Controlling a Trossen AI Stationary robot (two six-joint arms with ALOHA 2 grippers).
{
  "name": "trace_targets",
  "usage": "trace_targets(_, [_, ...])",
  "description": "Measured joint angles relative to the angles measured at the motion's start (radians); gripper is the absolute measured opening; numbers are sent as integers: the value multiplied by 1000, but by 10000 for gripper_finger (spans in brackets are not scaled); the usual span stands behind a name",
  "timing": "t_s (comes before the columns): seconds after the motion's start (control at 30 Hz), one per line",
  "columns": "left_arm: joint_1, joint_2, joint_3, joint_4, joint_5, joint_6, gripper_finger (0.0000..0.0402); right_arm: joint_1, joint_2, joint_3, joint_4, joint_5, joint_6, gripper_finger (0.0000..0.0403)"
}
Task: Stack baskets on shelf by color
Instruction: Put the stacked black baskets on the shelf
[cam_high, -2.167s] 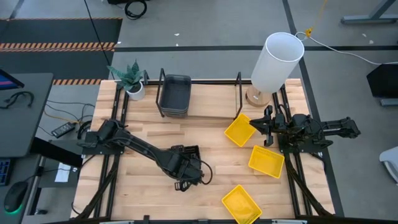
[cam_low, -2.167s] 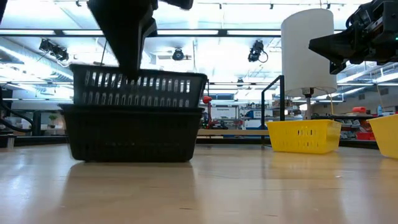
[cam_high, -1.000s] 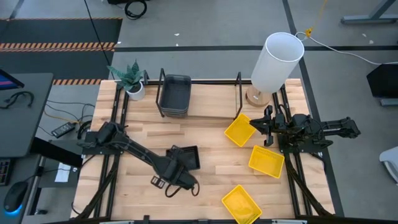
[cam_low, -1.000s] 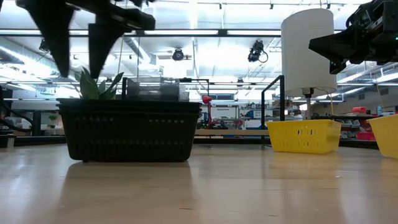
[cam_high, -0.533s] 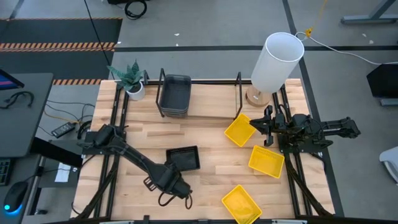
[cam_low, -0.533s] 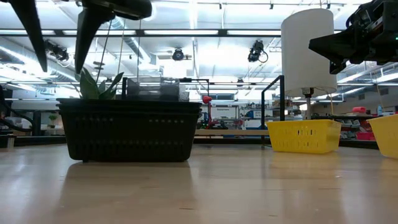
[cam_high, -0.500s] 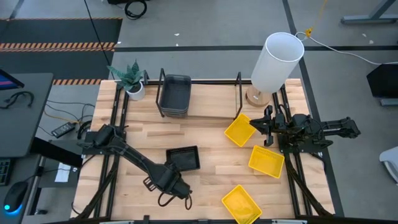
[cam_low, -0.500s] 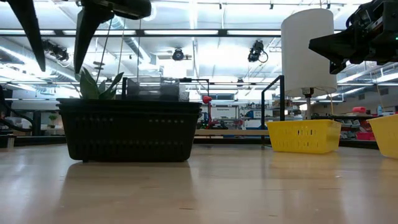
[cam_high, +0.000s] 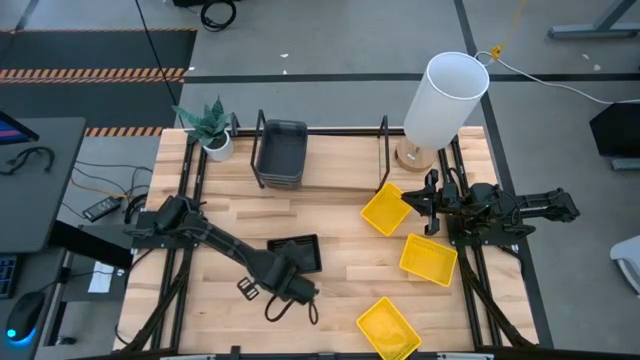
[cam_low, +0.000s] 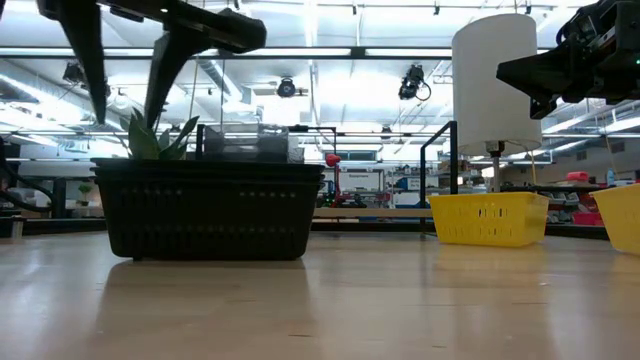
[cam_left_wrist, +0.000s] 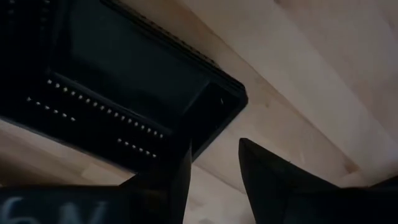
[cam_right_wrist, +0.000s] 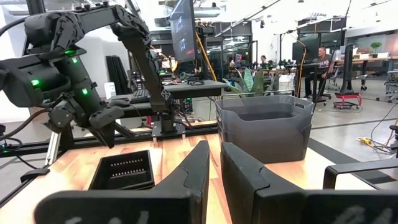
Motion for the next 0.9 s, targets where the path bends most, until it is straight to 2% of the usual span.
trace_targets(0.17, [1,0,0,35,74,45,123,0,0,0,0,0,0,45])
trace_targets(0.3, [-6,0,0,41,84,79,106,0,0,0,0,0,0,45])
trace_targets(0.53, [5,-24,-14,83,143,108,56,0,0,0,0,0,0,45])
trace_targets(0.73, [18,-154,-194,203,163,148,7,0,0,0,0,0,0,45])
trace_targets(0.9, [32,-274,-306,346,155,129,19,0,0,0,0,1,0,45])
